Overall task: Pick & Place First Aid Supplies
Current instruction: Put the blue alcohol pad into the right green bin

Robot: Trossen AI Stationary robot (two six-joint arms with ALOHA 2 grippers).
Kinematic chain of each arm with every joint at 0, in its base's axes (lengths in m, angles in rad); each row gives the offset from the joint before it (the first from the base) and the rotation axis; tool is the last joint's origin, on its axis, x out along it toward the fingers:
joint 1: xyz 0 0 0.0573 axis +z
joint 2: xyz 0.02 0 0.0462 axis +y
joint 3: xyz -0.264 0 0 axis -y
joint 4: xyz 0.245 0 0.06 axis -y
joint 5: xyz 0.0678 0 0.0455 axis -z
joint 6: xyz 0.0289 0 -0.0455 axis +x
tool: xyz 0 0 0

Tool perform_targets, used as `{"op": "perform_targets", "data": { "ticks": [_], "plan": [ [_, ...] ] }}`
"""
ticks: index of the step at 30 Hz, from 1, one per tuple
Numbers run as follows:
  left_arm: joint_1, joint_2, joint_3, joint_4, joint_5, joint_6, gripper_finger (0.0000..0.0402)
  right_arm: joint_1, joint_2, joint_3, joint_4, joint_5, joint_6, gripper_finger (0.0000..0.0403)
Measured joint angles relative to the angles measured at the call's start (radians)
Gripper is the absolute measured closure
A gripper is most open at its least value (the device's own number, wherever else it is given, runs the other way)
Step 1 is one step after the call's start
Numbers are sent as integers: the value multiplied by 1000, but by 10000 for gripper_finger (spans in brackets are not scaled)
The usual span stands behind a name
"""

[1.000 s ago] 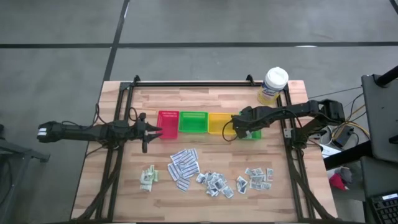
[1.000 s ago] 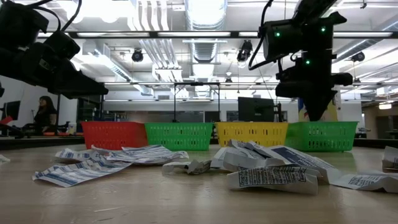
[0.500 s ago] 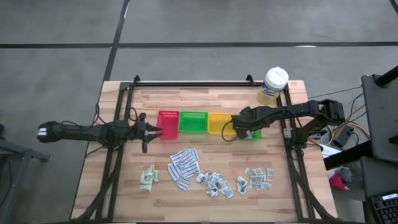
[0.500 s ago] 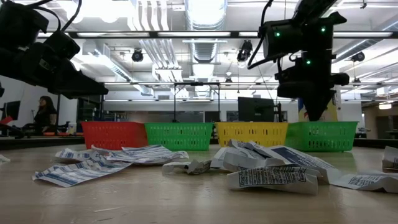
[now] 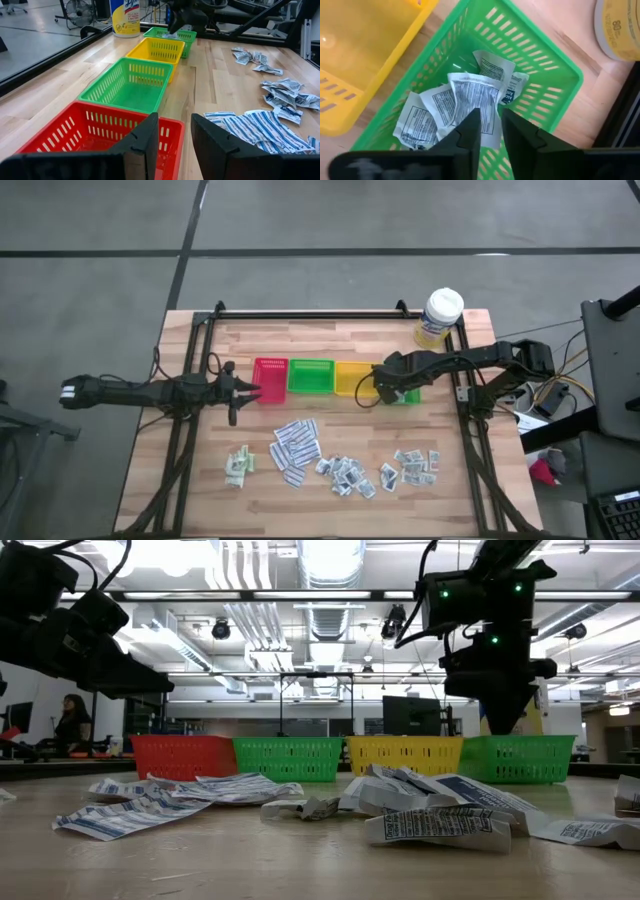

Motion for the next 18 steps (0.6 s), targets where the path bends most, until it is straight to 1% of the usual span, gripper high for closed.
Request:
{"op": "perform_targets", "data": {
  "ticks": [5,9,11,14,18],
  "plan": [
    [0,0,0,0,0,0,289,0,0,19,-42,-4,-46,290],
    [0,0,0,0,0,0,289,0,0,76,-124,-5,-45,279],
    [0,0,0,0,0,0,289,2,-1,112,-158,-11,-17,278],
    [0,0,0,0,0,0,289,15,-1,164,-183,-61,39,280],
    [0,0,0,0,0,3,289,62,-1,218,-180,-144,43,287]
  ]
}}
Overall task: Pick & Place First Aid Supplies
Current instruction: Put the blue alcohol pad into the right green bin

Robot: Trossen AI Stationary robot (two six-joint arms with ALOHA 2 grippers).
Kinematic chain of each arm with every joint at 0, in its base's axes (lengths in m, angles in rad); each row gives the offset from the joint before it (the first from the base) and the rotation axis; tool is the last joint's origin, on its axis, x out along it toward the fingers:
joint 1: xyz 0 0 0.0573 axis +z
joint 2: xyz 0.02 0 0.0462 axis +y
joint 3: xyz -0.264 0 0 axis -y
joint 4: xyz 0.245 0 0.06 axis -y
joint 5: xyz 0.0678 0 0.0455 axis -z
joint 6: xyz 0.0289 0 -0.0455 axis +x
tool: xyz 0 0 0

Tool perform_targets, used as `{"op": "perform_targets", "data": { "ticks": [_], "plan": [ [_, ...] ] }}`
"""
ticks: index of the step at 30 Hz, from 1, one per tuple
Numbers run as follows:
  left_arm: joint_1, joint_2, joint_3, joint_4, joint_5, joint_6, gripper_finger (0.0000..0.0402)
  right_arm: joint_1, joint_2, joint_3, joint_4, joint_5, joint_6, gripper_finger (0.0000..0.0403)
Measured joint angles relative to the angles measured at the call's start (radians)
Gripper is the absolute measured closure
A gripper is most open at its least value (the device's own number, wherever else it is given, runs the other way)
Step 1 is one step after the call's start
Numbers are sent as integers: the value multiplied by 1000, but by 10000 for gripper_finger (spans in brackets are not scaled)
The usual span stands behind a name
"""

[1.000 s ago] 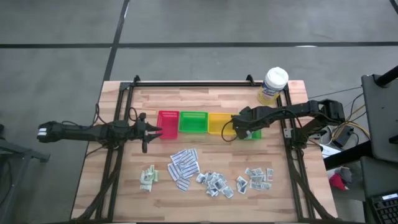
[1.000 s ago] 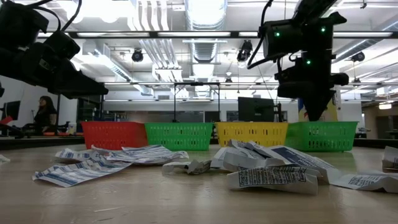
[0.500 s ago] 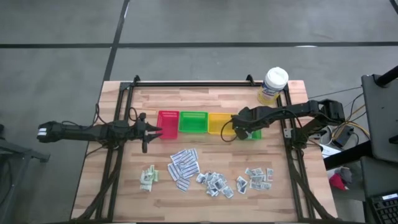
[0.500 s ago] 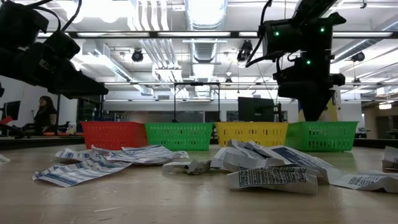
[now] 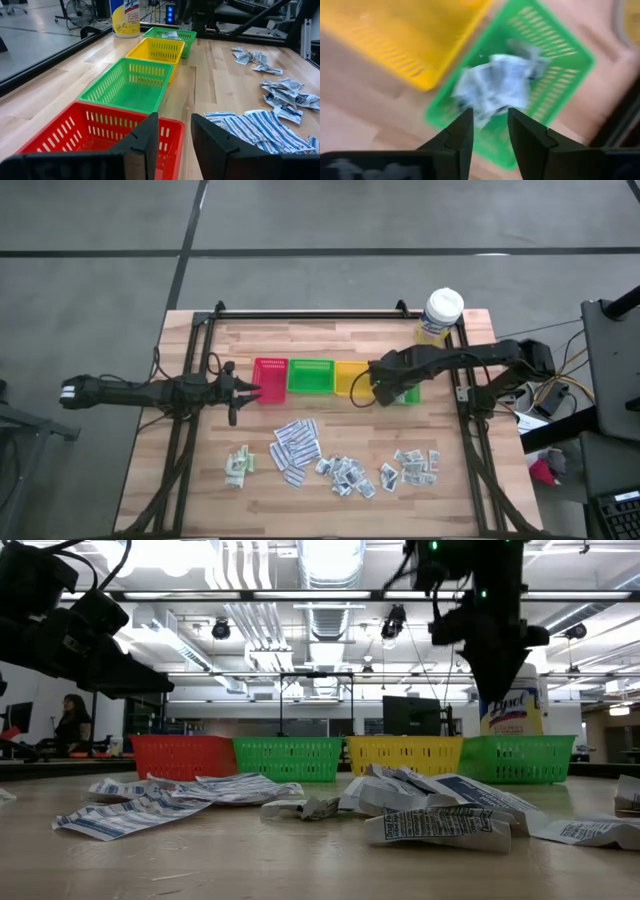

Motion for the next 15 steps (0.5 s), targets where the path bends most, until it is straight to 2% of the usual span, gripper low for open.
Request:
{"op": "perform_targets", "data": {
  "ticks": [15],
  "plan": [
    [0,0,0,0,0,11,289,348,1,49,24,-51,-30,313]
  ]
}}
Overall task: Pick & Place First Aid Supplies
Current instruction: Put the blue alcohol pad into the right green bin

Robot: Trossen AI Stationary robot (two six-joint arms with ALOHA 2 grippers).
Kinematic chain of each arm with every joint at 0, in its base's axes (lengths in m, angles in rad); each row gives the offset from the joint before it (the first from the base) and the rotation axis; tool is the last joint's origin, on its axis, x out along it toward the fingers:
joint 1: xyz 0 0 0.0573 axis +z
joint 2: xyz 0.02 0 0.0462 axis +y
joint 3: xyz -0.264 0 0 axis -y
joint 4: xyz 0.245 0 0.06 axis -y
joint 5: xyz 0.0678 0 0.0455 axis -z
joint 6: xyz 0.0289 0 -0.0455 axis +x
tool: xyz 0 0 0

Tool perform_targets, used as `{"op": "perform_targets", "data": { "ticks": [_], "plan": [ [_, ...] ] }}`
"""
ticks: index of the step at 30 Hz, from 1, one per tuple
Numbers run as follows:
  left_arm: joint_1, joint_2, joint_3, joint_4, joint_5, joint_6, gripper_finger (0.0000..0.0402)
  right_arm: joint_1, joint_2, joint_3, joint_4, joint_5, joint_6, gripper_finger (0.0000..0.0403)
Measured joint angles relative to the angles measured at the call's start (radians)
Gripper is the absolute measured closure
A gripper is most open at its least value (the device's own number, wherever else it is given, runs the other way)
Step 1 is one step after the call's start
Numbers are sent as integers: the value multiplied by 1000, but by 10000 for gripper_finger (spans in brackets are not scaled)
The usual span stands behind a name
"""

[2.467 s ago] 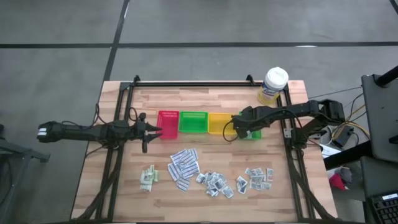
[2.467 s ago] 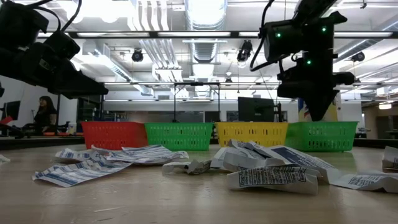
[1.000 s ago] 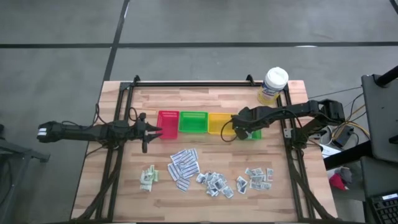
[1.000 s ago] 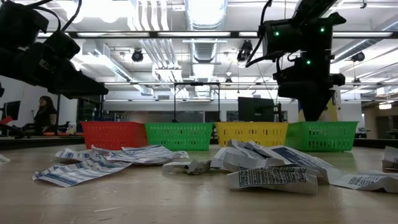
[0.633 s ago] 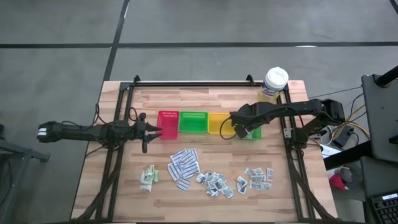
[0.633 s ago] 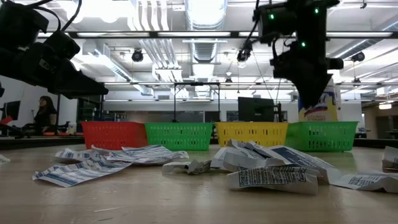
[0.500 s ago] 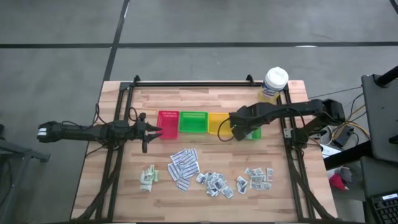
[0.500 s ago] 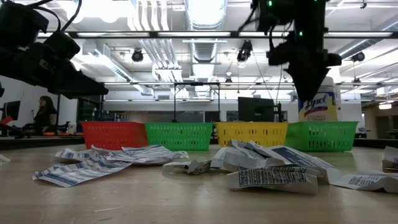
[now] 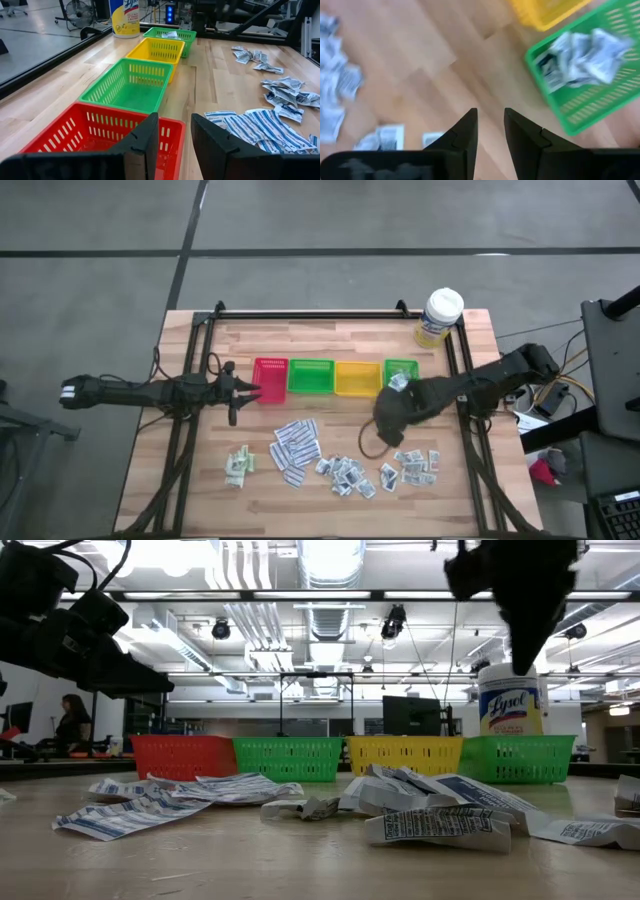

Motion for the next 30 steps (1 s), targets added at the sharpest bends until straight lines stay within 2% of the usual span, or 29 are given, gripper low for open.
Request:
{"op": "perform_targets", "data": {
  "ticks": [6,15,18,24,30],
  "plan": [
    [0,0,0,0,0,-1,289,130,0,-7,30,-1,23,323],
    [0,0,0,0,0,-2,289,255,0,-40,306,-1,-36,329],
    [0,0,0,0,0,-2,289,278,0,-47,364,-1,-36,323],
    [0,0,0,0,0,-3,289,289,1,-61,373,-2,27,304],
    [0,0,0,0,0,-3,289,288,1,-101,379,-101,62,275]
  ]
}}
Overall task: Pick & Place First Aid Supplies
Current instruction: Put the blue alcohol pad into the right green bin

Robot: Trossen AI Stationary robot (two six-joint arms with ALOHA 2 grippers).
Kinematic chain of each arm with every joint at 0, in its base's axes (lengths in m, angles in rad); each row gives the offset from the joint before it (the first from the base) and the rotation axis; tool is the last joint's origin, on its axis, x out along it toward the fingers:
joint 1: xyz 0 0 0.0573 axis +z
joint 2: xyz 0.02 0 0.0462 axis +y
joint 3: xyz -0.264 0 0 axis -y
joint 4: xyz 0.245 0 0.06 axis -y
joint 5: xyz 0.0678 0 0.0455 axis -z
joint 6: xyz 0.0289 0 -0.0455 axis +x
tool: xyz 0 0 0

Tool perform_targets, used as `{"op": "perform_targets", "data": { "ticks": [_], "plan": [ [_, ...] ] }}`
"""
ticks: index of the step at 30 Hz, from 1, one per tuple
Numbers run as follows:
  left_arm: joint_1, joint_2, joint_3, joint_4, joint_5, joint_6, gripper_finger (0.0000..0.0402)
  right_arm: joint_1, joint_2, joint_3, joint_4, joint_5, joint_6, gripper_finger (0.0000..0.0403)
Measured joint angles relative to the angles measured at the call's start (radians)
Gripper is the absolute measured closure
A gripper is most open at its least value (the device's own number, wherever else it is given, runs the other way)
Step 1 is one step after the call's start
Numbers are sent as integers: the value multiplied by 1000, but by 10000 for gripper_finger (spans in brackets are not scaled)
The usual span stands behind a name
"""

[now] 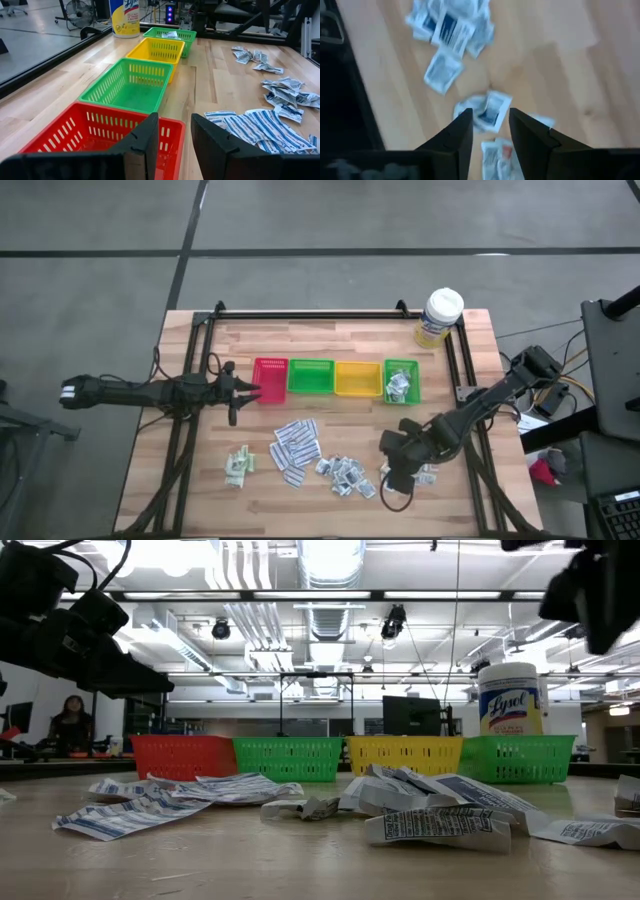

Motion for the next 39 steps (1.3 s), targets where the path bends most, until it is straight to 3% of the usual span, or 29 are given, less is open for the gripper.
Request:
{"op": "perform_targets", "data": {
  "ticks": [3,12,22,28,39],
  "plan": [
    [0,0,0,0,0,0,289,2,0,-19,56,-50,3,267],
    [0,0,0,0,0,0,289,22,5,-26,111,-55,-7,279],
    [0,0,0,1,0,0,289,22,216,39,25,-155,-49,285],
    [0,0,0,2,0,0,289,21,266,79,-47,-146,-73,294],
    [0,0,0,3,0,0,289,15,280,113,-40,-17,-71,310]
  ]
}}
